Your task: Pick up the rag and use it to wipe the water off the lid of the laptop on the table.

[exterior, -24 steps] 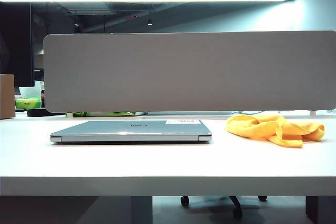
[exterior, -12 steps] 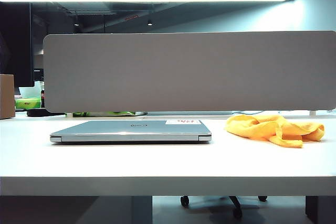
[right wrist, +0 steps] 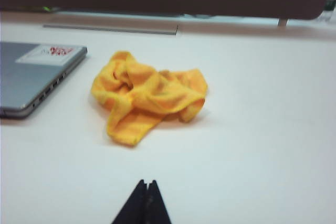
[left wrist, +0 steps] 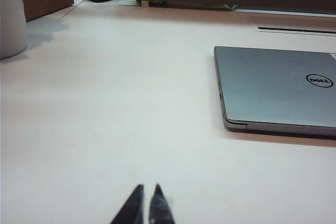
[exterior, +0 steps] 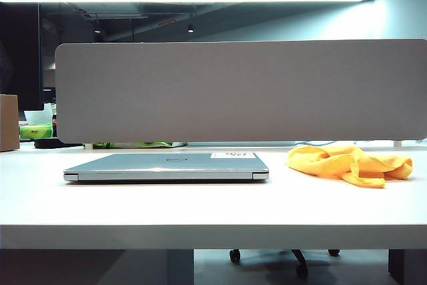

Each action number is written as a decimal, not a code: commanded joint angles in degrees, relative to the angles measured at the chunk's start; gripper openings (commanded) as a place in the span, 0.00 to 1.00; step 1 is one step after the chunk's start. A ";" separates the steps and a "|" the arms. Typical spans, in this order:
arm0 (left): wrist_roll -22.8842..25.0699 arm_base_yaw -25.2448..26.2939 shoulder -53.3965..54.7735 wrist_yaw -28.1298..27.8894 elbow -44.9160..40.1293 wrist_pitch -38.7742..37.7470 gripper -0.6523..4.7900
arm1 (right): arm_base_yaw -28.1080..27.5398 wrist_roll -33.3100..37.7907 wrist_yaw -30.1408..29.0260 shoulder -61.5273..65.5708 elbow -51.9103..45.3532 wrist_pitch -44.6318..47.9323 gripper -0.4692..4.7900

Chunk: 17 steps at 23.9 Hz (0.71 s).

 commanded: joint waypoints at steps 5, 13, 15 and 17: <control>0.22 -0.04 0.02 0.04 0.13 0.52 0.15 | -0.02 0.07 -0.13 -0.09 -0.20 -2.12 0.08; 0.22 -0.07 0.02 0.04 0.13 0.52 0.15 | -0.02 0.07 -0.13 -0.09 -0.20 -2.12 0.08; 0.22 -0.07 0.02 0.04 0.13 0.52 0.15 | -0.02 0.07 -0.13 -0.11 -0.20 -2.12 0.08; 0.22 -0.07 0.02 0.04 0.13 0.52 0.15 | -0.02 0.07 -0.13 -0.11 -0.20 -2.12 0.08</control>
